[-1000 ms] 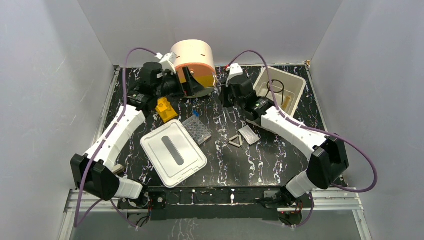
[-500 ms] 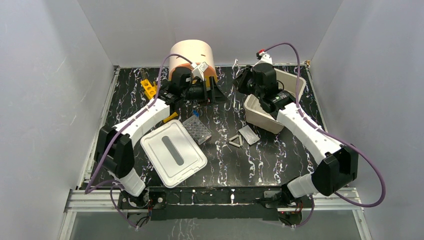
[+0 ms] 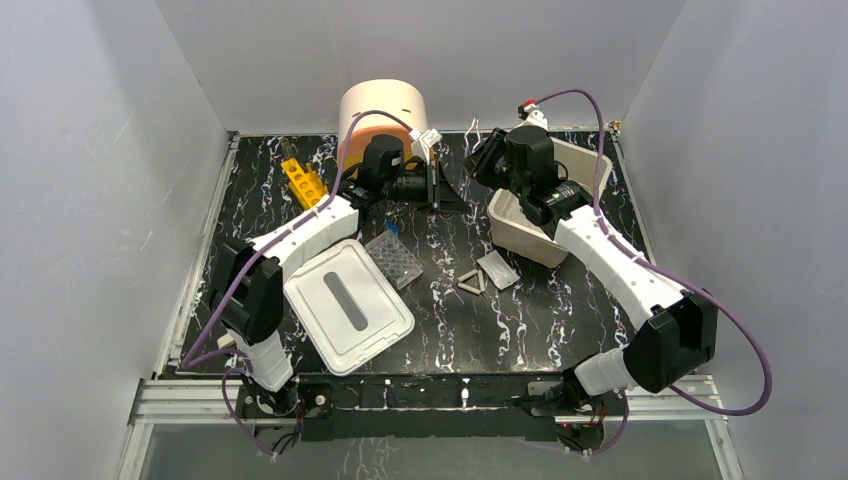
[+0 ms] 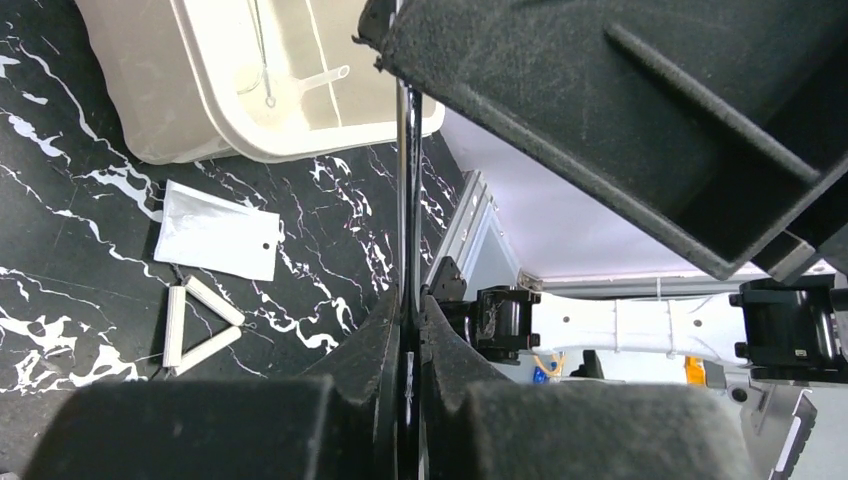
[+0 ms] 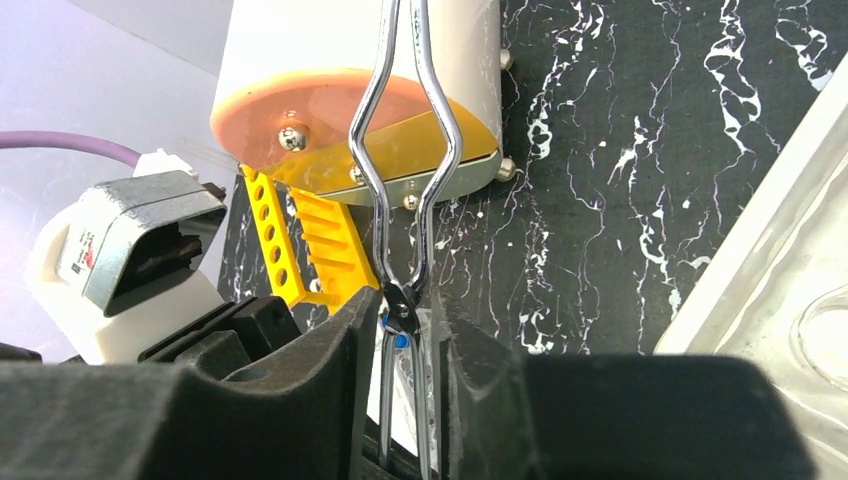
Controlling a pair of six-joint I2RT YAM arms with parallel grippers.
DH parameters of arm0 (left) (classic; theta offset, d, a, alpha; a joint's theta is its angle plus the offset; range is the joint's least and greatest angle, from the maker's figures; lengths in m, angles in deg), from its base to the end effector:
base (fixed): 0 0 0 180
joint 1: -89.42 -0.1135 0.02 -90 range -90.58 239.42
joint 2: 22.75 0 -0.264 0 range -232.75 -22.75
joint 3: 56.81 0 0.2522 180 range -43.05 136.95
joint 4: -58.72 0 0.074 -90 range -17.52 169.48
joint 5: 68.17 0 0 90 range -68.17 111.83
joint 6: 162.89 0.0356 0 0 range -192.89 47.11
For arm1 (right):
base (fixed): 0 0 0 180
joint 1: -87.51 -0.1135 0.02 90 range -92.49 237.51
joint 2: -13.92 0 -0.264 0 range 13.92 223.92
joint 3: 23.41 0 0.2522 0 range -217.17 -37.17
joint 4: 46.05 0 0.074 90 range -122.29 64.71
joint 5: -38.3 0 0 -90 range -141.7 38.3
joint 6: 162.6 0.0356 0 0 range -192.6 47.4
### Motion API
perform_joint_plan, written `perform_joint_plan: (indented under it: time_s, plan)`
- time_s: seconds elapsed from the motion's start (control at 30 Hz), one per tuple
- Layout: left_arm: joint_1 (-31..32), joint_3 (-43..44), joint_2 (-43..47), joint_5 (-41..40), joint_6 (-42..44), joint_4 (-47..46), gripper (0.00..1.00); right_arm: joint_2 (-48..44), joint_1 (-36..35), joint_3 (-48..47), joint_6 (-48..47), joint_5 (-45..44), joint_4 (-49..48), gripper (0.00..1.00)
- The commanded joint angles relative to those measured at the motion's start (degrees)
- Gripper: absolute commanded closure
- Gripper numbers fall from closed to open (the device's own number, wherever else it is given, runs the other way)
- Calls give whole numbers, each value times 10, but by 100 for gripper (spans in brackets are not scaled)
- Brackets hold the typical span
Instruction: Organize the chemistry lab equipment
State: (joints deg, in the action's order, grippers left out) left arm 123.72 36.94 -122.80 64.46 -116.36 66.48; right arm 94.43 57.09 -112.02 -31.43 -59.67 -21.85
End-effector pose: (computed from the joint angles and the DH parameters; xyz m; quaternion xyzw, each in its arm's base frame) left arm 0.3284 -0.2532 0.3214 0.1642 0.7499 -0.5829 0.2663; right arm 0.2880 0.1634 0.3791 0.1163 0.7898 0.3057 0.5189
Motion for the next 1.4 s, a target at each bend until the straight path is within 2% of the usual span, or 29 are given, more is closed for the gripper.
perform_joint_plan:
  time_s: [0.0,0.13,0.27,0.37,0.47,0.5,0.57,0.6,0.67,0.77,0.93,1.1,1.17,1.23,1.37]
  plan:
    - [0,25,4,36,19,-12,100,1,10,-37,17,10,6,61]
    - [0,31,9,38,55,17,100,22,24,-51,20,48,34,53]
    - [0,44,9,36,85,47,100,32,26,-58,13,75,39,53]
    - [0,51,7,38,94,55,100,41,30,-66,9,103,47,62]
    - [0,60,3,38,96,56,100,38,33,-65,5,110,44,79]
    - [0,64,1,31,97,65,97,35,34,-64,2,107,41,84]
    - [0,75,-2,8,104,95,58,29,38,-65,-5,91,41,90]
    - [0,79,-2,-4,110,108,44,25,41,-66,-11,84,42,91]
    - [-1,87,1,-27,124,132,26,18,50,-73,-29,46,53,92]
    - [-1,92,11,-50,151,157,12,10,60,-90,-84,-24,82,92]
    - [-1,95,31,-85,198,204,6,-23,70,-83,-215,-200,105,92]
    - [-1,84,39,-103,215,226,5,-39,110,-70,-280,-287,108,90]
    - [-1,80,40,-105,213,228,4,-37,145,-72,-271,-283,120,92]
    - [-1,78,38,-114,211,229,4,-38,160,-70,-265,-239,115,94]
    - [-1,90,33,-210,207,262,3,-23,161,-75,-241,-141,135,94]
